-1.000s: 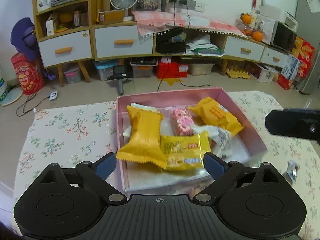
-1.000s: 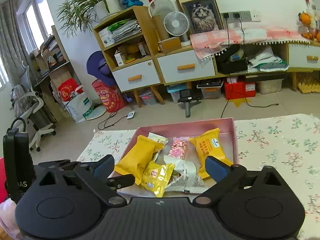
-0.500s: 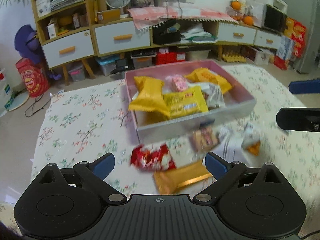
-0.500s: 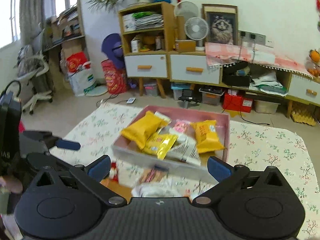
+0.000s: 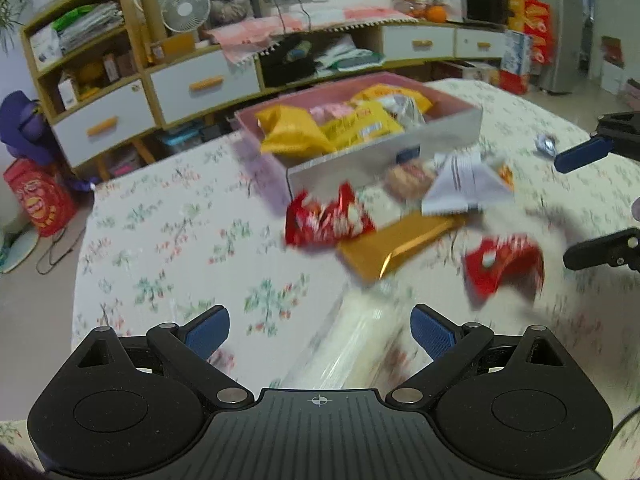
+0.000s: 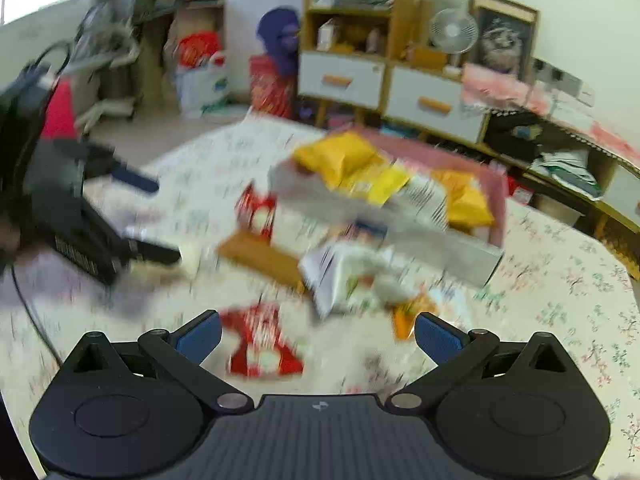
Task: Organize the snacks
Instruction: 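Withdraw both tools from the box toward the remaining snacks, then grasp the clear white snack packet with the left tool while the right tool grasps the red candy wrapper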
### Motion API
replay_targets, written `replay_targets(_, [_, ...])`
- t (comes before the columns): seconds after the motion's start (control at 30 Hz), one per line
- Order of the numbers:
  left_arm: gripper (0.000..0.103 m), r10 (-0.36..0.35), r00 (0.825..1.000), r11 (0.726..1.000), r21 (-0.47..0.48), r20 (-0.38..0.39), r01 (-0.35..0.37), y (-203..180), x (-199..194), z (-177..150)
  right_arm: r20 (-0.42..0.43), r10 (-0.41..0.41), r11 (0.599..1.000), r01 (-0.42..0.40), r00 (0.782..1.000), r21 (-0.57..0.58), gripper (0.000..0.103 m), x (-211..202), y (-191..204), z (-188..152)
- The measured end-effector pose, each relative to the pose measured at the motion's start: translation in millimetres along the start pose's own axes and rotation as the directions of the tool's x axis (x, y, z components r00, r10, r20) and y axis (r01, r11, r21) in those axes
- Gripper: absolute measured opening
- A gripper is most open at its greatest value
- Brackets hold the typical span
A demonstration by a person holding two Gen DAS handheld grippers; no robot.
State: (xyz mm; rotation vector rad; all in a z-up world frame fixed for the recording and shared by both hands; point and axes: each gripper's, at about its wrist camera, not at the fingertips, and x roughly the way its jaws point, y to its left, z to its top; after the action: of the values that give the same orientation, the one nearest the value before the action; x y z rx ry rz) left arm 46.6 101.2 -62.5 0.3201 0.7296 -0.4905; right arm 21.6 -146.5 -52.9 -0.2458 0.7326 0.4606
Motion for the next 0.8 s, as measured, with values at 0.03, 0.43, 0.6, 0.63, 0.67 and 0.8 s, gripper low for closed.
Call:
replay_targets(0.03, [0.098, -0.012, 1.000, 1.000, -0.002, 0.004, 0.012, 3, 0, -6, -0.016, 0.009, 1.000, -0.009, 1.000, -0.009, 0.077, 3, 2, -6])
replay_targets(0.43, [0.103, -0.063, 0.998, 0.997, -0.050, 0.022, 0.064, 11, 17, -25, -0.018, 0.046, 0.999, -0.046, 0.999, -0.008, 0.077, 19, 9, -33])
replay_targets(0.6, [0.103, -0.081, 0.997, 0.994, -0.072, 0.014, 0.082, 14, 19, -24, 0.046, 0.018, 1.000, -0.019, 0.999, 0.009, 0.078, 19, 13, -39])
replay_targets(0.63, [0.103, -0.084, 0.996, 0.994, -0.069, 0.016, 0.084, 14, 20, -24, 0.044, 0.020, 1.000, -0.020, 0.999, 0.008, 0.077, 20, 13, -37])
replay_targets(0.67, [0.103, -0.084, 0.996, 0.994, -0.068, 0.015, 0.085, 14, 20, -24, 0.039, 0.024, 1.000, -0.024, 0.999, 0.006, 0.078, 21, 12, -35])
replay_targets(0.8, [0.103, -0.083, 0.997, 0.994, -0.067, -0.002, 0.083, 14, 20, -21, -0.001, 0.042, 0.999, -0.042, 0.999, -0.012, 0.077, 26, 11, -26])
